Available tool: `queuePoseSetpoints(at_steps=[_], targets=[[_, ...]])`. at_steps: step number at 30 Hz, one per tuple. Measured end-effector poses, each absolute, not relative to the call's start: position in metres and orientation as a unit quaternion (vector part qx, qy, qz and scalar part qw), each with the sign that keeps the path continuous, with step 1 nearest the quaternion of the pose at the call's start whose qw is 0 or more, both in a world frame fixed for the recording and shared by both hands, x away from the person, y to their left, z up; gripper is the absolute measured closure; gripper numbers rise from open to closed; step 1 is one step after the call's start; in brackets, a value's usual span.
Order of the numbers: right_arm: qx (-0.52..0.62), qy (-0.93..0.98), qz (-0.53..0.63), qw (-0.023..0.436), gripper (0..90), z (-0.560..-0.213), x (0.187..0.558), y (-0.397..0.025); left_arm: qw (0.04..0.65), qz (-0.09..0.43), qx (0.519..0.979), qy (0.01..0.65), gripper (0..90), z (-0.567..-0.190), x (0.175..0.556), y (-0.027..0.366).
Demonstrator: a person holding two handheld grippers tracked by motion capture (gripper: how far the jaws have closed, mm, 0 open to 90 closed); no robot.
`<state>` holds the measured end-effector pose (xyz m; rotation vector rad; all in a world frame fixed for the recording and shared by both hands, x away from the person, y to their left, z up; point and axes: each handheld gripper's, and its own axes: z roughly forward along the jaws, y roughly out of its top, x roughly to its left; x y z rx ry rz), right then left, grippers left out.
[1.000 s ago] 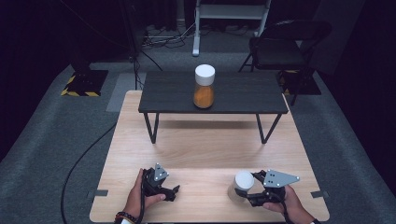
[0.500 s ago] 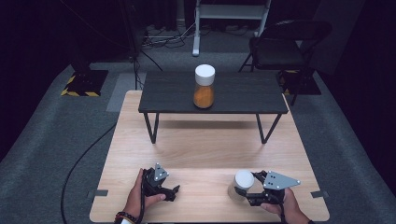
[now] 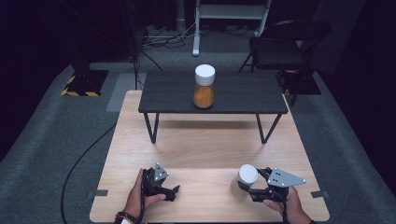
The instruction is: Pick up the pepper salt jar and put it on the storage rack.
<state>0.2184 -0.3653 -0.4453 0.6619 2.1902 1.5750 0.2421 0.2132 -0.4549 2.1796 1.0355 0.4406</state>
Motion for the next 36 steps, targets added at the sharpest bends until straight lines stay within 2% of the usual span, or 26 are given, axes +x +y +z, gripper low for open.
queuePoseSetpoints(at_steps=[19, 36], targets=[[0.265, 0.749, 0.562, 0.231, 33.7, -0.421, 0.213, -0.362, 0.338, 0.168, 0.837, 0.396, 0.5, -0.455, 0.243, 0.212], [0.289, 0.728, 0.561, 0.267, 33.7, -0.384, 0.220, -0.343, 0.337, 0.169, 0.838, 0.395, 0.6, -0.455, 0.243, 0.212]])
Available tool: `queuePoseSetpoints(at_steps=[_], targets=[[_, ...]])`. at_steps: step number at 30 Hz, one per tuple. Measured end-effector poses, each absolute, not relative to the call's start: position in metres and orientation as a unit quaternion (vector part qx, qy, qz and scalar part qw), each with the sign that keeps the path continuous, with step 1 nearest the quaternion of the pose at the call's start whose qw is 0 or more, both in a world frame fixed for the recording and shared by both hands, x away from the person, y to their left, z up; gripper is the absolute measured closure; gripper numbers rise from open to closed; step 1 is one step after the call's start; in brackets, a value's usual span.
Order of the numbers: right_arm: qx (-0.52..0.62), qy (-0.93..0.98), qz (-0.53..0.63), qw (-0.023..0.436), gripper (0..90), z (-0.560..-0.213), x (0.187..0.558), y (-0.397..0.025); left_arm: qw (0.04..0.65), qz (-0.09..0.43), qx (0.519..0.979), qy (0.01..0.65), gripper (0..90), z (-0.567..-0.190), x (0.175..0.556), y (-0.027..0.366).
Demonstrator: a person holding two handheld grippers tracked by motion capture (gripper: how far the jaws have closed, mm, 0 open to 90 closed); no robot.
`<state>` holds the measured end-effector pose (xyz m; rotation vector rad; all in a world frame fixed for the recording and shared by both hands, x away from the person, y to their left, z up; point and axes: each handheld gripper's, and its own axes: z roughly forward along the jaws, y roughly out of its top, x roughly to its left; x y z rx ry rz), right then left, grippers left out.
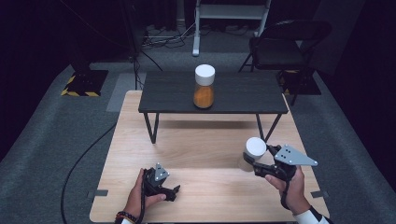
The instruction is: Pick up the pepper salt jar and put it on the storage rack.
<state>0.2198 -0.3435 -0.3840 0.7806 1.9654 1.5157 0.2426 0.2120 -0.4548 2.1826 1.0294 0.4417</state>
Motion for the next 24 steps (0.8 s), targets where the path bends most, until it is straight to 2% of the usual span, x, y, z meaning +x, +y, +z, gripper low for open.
queuePoseSetpoints(at_steps=[24], targets=[[0.305, 0.713, 0.549, 0.312, 33.7, -0.323, 0.246, -0.331, 0.338, 0.169, 0.837, 0.395, 0.6, -0.455, 0.243, 0.211]])
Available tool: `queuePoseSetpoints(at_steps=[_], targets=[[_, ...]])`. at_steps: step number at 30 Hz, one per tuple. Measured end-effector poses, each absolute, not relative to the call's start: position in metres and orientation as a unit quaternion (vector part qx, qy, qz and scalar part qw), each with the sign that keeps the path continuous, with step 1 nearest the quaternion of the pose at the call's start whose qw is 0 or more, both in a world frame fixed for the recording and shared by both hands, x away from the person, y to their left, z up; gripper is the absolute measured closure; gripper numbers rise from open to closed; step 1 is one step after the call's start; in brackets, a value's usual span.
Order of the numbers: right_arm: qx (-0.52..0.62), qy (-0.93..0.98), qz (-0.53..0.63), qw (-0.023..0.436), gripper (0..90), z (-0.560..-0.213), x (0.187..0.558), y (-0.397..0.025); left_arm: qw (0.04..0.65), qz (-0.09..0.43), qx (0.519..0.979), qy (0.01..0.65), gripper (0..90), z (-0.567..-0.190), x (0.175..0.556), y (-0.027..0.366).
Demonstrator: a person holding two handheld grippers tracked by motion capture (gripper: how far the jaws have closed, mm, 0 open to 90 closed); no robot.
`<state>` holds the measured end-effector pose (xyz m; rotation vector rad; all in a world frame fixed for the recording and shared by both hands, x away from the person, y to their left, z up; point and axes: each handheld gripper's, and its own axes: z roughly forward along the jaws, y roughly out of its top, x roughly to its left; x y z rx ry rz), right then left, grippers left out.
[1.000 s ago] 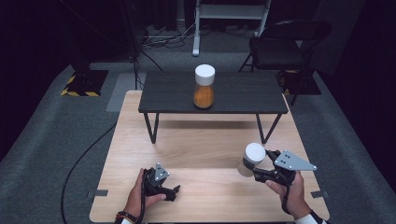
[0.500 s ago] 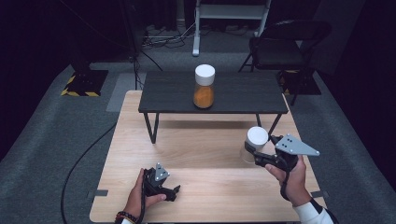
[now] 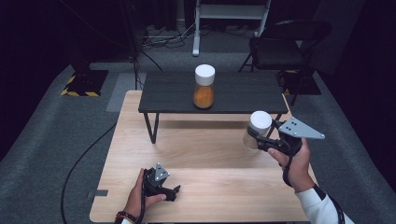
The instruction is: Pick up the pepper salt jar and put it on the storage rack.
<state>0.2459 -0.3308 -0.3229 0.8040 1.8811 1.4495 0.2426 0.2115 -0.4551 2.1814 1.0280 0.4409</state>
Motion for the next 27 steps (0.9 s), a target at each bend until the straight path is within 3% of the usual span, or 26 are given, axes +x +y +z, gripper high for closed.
queuePoseSetpoints(at_steps=[27], targets=[[0.328, 0.670, 0.564, 0.354, 33.7, -0.273, 0.275, -0.305, 0.338, 0.169, 0.838, 0.394, 0.7, -0.455, 0.243, 0.211]])
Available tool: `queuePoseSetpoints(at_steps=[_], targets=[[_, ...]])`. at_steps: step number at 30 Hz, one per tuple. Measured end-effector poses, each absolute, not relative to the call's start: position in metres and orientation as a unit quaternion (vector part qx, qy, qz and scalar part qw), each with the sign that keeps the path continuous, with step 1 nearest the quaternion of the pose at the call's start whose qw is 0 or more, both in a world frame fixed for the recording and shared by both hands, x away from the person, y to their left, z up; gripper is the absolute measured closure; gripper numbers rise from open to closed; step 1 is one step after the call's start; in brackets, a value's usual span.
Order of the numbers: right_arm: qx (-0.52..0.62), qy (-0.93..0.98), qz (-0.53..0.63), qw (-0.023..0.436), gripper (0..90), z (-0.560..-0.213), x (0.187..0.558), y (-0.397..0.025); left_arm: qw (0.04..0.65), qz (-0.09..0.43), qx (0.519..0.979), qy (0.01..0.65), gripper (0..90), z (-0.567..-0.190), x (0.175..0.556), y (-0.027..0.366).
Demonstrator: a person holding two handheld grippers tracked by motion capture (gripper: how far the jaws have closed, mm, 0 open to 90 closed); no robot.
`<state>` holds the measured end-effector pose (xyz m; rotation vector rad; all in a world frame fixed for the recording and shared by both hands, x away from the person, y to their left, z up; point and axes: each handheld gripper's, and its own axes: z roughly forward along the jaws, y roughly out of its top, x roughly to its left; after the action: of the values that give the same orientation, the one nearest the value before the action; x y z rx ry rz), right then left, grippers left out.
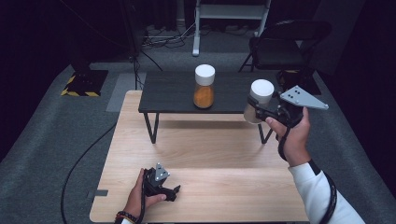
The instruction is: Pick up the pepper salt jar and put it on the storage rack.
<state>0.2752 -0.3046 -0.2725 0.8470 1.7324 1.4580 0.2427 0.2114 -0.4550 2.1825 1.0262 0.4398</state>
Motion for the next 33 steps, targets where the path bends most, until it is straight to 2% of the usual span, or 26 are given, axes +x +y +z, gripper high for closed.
queuePoseSetpoints(at_steps=[19, 33], targets=[[0.356, 0.644, 0.552, 0.392, 33.6, -0.267, 0.316, -0.283, 0.339, 0.168, 0.838, 0.394, 0.5, -0.455, 0.243, 0.212], [0.363, 0.636, 0.559, 0.388, 33.6, -0.274, 0.343, -0.263, 0.339, 0.167, 0.839, 0.391, 0.6, -0.455, 0.243, 0.212]])
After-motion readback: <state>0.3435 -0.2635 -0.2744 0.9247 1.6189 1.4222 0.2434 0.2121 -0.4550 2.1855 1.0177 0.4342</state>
